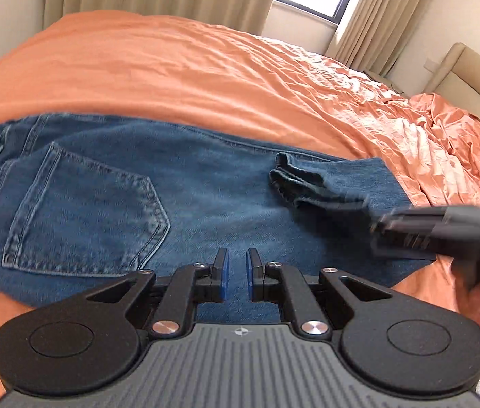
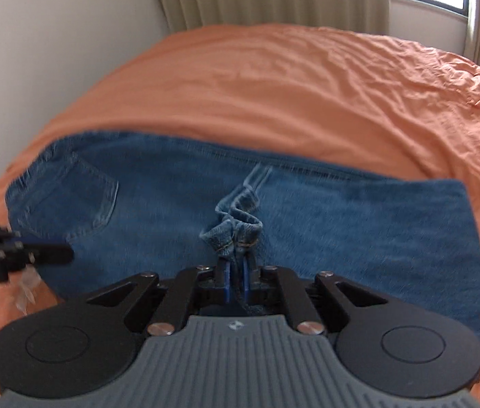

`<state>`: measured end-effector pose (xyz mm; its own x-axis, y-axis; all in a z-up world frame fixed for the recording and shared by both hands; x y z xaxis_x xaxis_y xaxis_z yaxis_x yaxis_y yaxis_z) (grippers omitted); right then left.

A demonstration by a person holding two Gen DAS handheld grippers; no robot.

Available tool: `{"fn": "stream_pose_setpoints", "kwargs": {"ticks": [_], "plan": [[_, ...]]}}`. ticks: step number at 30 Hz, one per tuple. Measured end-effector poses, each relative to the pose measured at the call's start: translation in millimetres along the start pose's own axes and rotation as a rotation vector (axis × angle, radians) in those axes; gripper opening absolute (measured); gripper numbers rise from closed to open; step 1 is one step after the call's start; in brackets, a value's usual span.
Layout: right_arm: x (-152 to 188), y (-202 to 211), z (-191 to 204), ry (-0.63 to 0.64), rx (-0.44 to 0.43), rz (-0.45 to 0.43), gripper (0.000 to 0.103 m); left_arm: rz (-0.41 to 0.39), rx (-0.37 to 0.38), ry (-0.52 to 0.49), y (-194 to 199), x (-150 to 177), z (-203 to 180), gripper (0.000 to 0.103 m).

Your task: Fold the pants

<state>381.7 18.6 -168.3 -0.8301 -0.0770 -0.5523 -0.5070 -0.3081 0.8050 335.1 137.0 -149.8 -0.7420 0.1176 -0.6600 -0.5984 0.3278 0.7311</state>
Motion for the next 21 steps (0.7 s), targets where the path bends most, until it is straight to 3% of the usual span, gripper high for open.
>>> {"fn": "stream_pose_setpoints", "kwargs": {"ticks": [3, 10, 13, 16, 21], "plan": [[18.6, -15.4, 0.2, 0.030, 0.025, 0.062, 0.005, 0.000, 0.052, 0.045, -1.9, 7.6, 4.7, 0.029], [12.7, -1.9, 0.3, -0.008, -0.054, 0.108, 0.039, -0.024, 0.183, 0.145, -26.1, -8.2, -5.7, 0.047], [-0.8, 14.0, -15.8, -0.007, -0.063, 0.067, 0.049, -0.046, 0.230, 0.211, -42.9, -26.0, -9.6, 0.049], [-14.3, 19.9, -46.3, -0.028, -0.006, 0.004, 0.050, -0.057, 0.259, 0.298, -73.9, -42.6, -11.7, 0.055], [-23.8, 27.5, -114.3, -0.078, 0.076, -0.097, 0.050, -0.036, 0.307, 0.475, -134.6, -55.2, -3.4, 0.055]]}}
Point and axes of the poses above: each gripper's, at about its wrist camera, not at the fingertips, and y roughly against the way its jaws point, z to its left, x to its underside, the point moved 9 cm from there along -y, roughly the way its jaws point, and after that the axes turned 10 degrees about -y, right-handed, at the moved point
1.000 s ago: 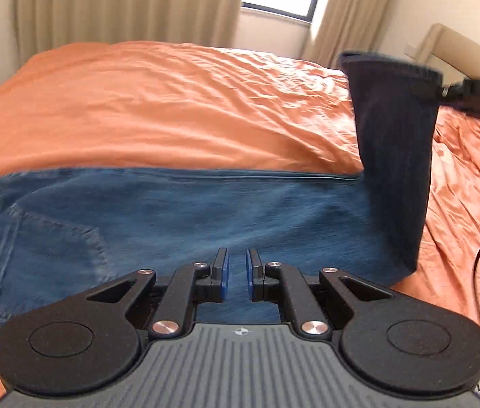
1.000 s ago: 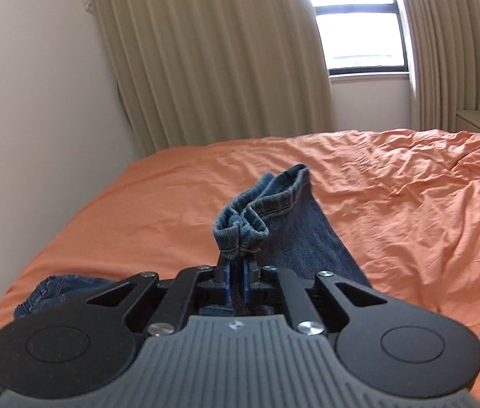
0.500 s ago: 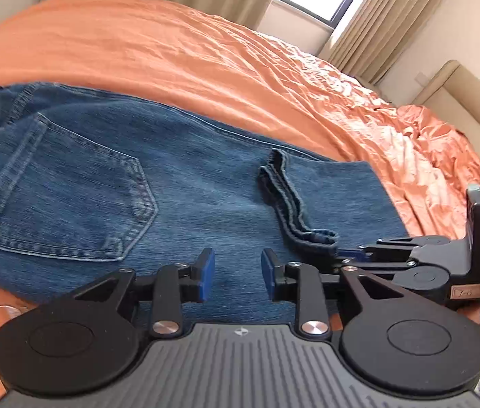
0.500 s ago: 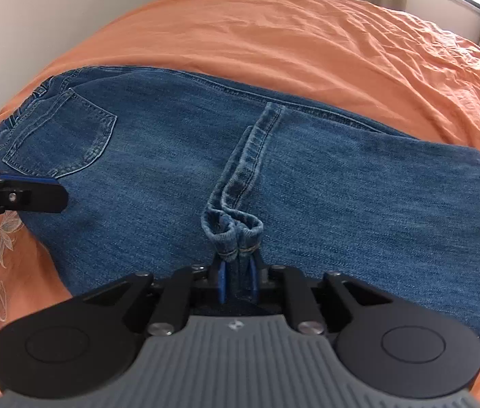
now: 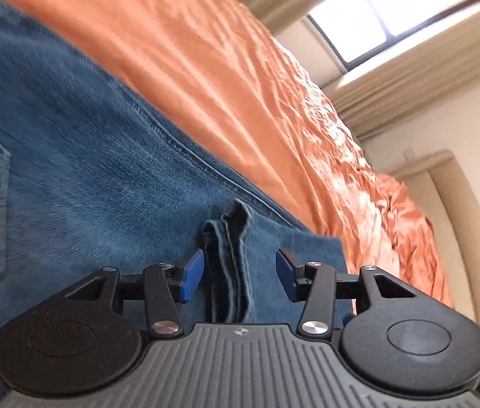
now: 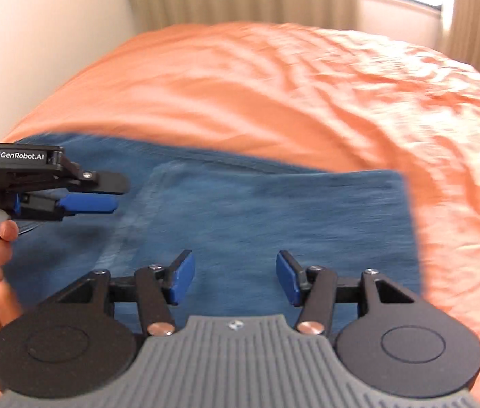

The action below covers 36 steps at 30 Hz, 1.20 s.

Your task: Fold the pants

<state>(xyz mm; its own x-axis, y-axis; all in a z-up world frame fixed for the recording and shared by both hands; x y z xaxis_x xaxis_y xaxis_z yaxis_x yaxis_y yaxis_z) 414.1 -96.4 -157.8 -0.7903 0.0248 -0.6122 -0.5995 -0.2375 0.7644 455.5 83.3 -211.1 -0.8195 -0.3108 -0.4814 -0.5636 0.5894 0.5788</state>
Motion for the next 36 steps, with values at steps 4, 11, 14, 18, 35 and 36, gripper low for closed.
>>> {"fn": "stream_pose_setpoints", "kwargs": {"ticks": [4, 11, 14, 18, 35, 36], "plan": [[-1.9, 2.7, -49.6, -0.036, 0.028, -0.050, 0.050, 0.010, -0.011, 0.033, -29.8, -7.1, 12.0, 0.035], [-5.1, 9.8, -105.1, -0.056, 0.064, -0.119, 0.047, -0.117, -0.092, -0.337, -4.7, -15.1, -46.6, 0.005], [-12.7, 12.0, -115.6, -0.018, 0.086, -0.139, 0.024, -0.173, -0.154, -0.604, 15.4, -13.2, -91.7, 0.005], [-27.3, 1.8, -114.8, 0.001, 0.063, -0.150, 0.014, -0.161, -0.246, -0.705, 8.3, -15.1, -94.7, 0.005], [-65.5, -109.9, -130.6, -0.044, 0.118, -0.004, 0.000, 0.003, -0.317, -0.583, -44.5, -3.0, -14.6, 0.013], [-66.3, -103.6, -128.6, -0.035, 0.128, -0.012, 0.000, 0.001, -0.318, -0.581, -42.1, -3.6, -16.1, 0.016]]}}
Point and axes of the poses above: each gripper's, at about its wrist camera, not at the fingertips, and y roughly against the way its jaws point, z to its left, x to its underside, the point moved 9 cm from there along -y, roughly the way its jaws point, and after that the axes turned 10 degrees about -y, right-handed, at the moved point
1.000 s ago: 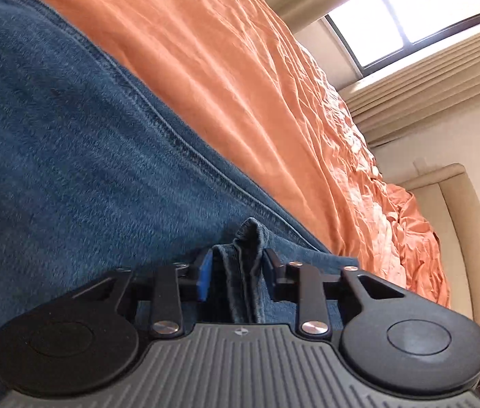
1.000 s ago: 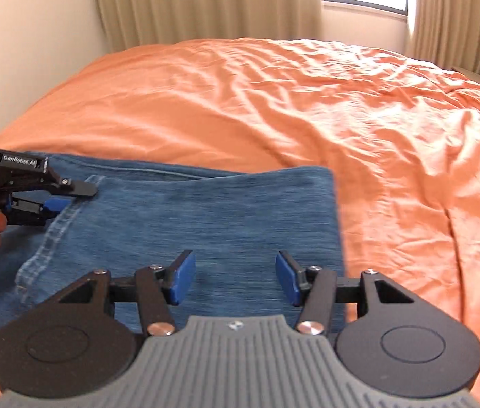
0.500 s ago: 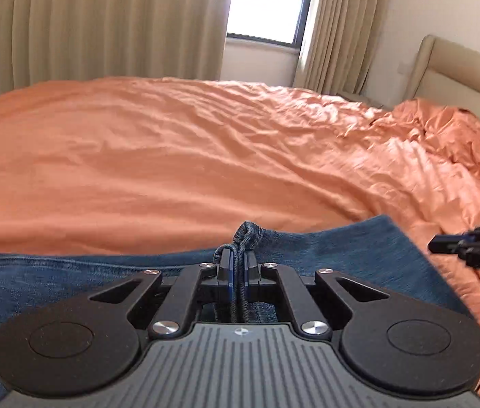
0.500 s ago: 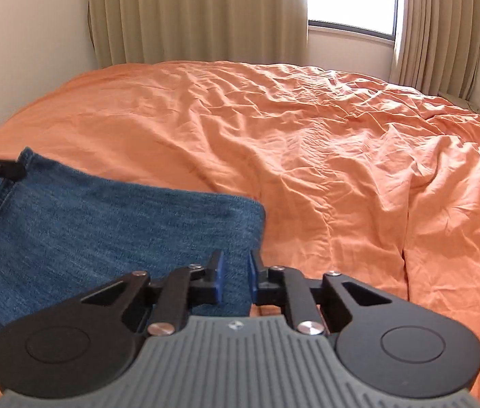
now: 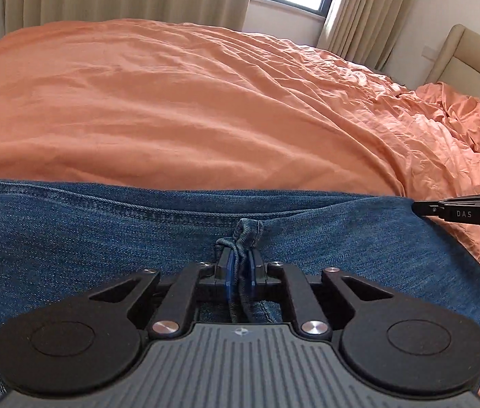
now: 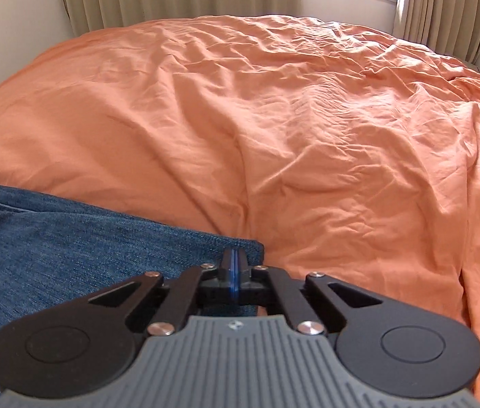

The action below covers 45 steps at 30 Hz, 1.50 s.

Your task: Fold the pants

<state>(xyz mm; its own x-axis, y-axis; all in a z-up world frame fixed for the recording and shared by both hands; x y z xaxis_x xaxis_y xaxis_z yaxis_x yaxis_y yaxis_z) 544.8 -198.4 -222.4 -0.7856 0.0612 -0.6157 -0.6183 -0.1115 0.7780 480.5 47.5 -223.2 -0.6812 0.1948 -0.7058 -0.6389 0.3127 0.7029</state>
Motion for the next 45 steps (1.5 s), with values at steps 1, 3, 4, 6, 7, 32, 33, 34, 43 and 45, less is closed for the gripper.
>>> {"fn": "stream_pose_setpoints", "kwargs": {"ticks": [1, 3, 4, 6, 7, 32, 33, 34, 43, 45], "plan": [[0.3, 10.6, 2.4, 0.009, -0.003, -0.010, 0.000, -0.005, -0.003, 0.003, 4.1, -1.4, -0.5, 0.020], [6.6, 33.3, 5.9, 0.010, -0.038, -0.010, 0.000, -0.021, -0.034, 0.004, 18.3, -3.6, -4.0, 0.025], [11.8, 44.9, 6.5, 0.013, -0.043, -0.014, 0.000, -0.036, -0.040, 0.001, 28.1, -3.5, -6.9, 0.027], [28.2, 72.4, 8.9, 0.036, -0.054, -0.027, 0.000, -0.048, -0.023, 0.005, 46.0, -1.3, -15.9, 0.027], [37.0, 84.9, 10.0, 0.046, -0.063, -0.037, 0.000, -0.045, 0.001, -0.001, 54.0, 1.5, -22.2, 0.027], [152.9, 138.0, 9.4, 0.070, -0.069, -0.084, 0.000, 0.097, -0.054, 0.048, 81.8, 82.8, -49.7, 0.032], [146.3, 147.9, 11.9, 0.081, -0.077, -0.108, 0.000, 0.087, -0.056, 0.046, 89.2, 80.2, -48.8, 0.032], [139.6, 157.8, 16.3, 0.095, -0.089, -0.130, 0.000, 0.070, -0.060, 0.048, 98.1, 78.1, -46.9, 0.032], [91.9, 199.8, 115.6, 0.341, -0.257, -0.127, 0.018, -0.077, -0.143, 0.204, 202.9, 72.3, 27.7, 0.058], [86.6, 198.5, 140.5, 0.387, -0.293, -0.111, 0.023, -0.127, -0.212, 0.274, 225.2, 77.7, 59.4, 0.060]]}}
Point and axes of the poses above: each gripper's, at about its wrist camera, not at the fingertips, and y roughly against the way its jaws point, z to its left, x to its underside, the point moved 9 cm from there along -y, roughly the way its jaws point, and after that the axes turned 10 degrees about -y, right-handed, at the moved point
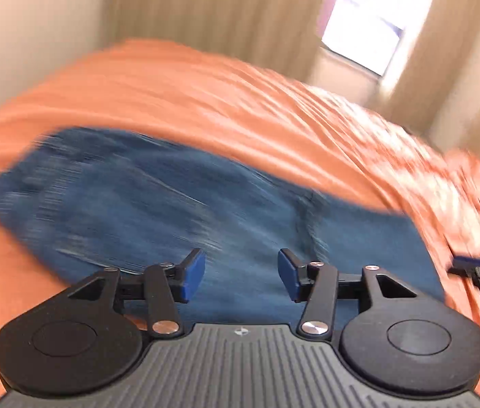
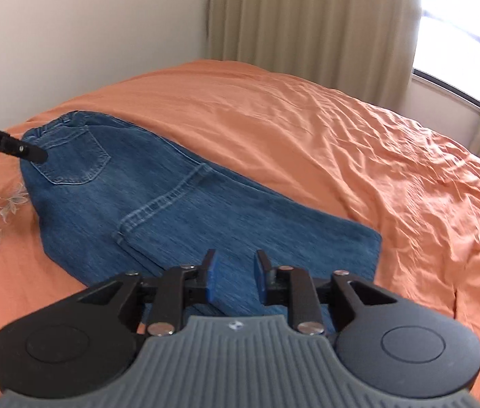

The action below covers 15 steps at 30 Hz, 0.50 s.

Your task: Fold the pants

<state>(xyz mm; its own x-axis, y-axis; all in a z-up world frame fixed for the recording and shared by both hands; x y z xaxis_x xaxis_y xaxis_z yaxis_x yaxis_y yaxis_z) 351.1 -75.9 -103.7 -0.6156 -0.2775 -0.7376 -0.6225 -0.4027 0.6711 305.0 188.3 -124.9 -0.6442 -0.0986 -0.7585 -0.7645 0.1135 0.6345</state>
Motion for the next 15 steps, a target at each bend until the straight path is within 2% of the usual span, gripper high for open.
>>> {"fn": "stream_pose_setpoints", "kwargs": {"ticks": [2, 4, 6, 9, 12, 15], "plan": [[-9.7, -13.9, 18.1, 0.041, -0.022, 0.021, 0.023, -0.048, -0.060, 0.103, 10.9, -2.2, 38.9, 0.062], [-18.0, -30.6, 30.9, 0.070, -0.032, 0.041, 0.023, -0.098, -0.086, 0.235, 18.3, -0.3, 76.2, 0.070], [-24.3, -48.1, 41.0, 0.088, -0.037, 0.070, 0.023, -0.131, -0.074, 0.368, 19.7, 4.4, 112.4, 0.072], [-34.0, -76.9, 52.2, 0.099, -0.050, 0.109, 0.023, -0.147, -0.074, 0.473, 13.7, 13.0, 153.6, 0.072], [-40.9, -107.3, 54.5, 0.101, -0.041, 0.147, 0.023, -0.186, -0.078, 0.578, 1.3, 22.7, 188.9, 0.080], [-45.5, -135.8, 54.7, 0.103, -0.031, 0.181, 0.023, -0.204, -0.066, 0.692, -18.3, 37.1, 215.6, 0.081]]}}
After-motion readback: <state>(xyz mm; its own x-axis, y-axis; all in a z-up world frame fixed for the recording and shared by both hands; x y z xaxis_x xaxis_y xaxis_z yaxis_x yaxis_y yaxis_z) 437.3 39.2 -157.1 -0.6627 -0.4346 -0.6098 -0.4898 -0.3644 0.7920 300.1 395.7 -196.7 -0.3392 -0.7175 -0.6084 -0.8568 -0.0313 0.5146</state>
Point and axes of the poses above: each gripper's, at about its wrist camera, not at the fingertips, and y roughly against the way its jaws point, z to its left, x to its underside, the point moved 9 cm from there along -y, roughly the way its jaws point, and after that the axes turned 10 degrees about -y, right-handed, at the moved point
